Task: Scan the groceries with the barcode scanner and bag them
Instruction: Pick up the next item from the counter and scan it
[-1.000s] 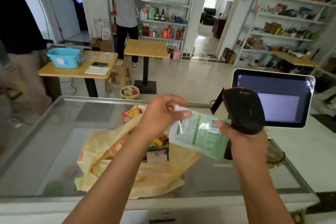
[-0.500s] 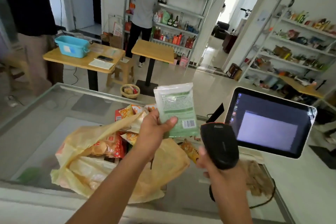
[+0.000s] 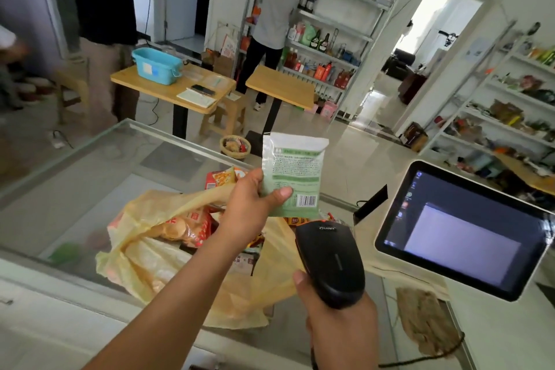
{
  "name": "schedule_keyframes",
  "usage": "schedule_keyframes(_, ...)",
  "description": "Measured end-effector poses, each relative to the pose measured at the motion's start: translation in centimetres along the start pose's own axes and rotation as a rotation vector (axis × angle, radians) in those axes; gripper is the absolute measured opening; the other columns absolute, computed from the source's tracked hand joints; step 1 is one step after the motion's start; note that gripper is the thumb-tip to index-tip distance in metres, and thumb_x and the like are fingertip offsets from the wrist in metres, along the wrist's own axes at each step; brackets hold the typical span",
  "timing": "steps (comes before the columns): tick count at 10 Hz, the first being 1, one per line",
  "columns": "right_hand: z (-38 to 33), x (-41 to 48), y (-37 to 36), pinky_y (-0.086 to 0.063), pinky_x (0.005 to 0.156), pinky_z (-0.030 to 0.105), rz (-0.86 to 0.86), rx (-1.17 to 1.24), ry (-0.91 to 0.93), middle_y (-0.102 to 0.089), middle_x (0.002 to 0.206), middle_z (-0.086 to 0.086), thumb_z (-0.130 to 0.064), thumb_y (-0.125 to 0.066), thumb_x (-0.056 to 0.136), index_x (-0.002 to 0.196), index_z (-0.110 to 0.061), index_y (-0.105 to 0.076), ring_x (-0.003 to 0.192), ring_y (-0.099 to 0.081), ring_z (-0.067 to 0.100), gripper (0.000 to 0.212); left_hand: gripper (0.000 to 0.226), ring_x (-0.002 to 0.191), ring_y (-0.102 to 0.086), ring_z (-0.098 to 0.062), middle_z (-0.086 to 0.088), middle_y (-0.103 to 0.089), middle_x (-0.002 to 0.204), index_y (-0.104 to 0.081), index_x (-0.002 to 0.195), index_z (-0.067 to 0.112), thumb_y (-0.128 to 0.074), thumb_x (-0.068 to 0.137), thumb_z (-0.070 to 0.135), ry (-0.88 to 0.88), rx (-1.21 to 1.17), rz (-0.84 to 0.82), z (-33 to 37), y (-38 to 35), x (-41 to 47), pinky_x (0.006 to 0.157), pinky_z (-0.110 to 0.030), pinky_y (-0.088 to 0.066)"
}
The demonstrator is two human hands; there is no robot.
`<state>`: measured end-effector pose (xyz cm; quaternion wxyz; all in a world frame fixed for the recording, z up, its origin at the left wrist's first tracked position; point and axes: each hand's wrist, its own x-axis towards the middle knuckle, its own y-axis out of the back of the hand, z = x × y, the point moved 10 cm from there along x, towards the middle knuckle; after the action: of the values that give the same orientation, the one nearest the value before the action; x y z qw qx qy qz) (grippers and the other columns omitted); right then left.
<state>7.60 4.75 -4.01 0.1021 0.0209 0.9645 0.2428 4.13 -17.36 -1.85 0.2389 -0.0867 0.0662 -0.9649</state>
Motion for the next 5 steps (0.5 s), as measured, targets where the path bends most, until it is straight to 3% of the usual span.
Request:
schedule_keyframes(2, 0.7, -0.4, 0.2, -0.052, 0.093, 0.047, -0.034, -0.018, 0.017, -0.070, 0.098, 0.020, -0.033, -0.084, 0.068, 0.102, -0.009, -0.068, 0.097, -0.065, 0.037, 0.045, 0.031, 0.101, -0.071, -0.008, 0.003, -0.074, 0.113, -0.065, 0.121, 0.010, -0.068, 0.090, 0.004, -0.003, 0.002, 0.023, -0.2, 0.1, -0.1, 0.081, -0.019, -0.057)
schedule_keyframes(3, 0.0, -0.3, 0.3, -0.051, 0.096, 0.043, -0.064, -0.032, 0.024, -0.069, 0.104, 0.019, -0.034, -0.082, 0.072, 0.105, -0.007, -0.067, 0.102, -0.064, 0.035, 0.045, 0.032, 0.100, -0.071, -0.008, 0.003, -0.074, 0.113, -0.065, 0.121, 0.010, -0.067, 0.090, 0.004, 0.002, 0.000, 0.027, -0.3, 0.1, 0.0, 0.080, -0.019, -0.057)
schedule_keyframes(4, -0.7, -0.3, 0.0, -0.050, 0.093, 0.030, -0.137, -0.083, 0.063, -0.068, 0.106, 0.014, -0.034, -0.075, 0.079, 0.110, -0.006, -0.064, 0.102, -0.065, 0.025, 0.043, 0.032, 0.100, -0.071, -0.007, 0.003, -0.074, 0.114, -0.065, 0.121, 0.009, -0.067, 0.090, 0.004, 0.007, 0.013, 0.028, -0.4, -0.1, 0.0, 0.080, -0.018, -0.057)
schedule_keyframes(5, -1.6, -1.4, 0.4, -0.047, 0.056, 0.010, -0.137, 0.026, 0.212, -0.066, 0.067, -0.002, -0.036, -0.076, 0.063, 0.083, -0.010, -0.069, 0.058, -0.062, 0.000, 0.034, 0.031, 0.099, -0.070, -0.002, 0.005, -0.073, 0.113, -0.065, 0.121, 0.011, -0.067, 0.091, 0.005, 0.008, 0.042, 0.036, -0.5, -0.1, -0.1, 0.076, -0.013, -0.055)
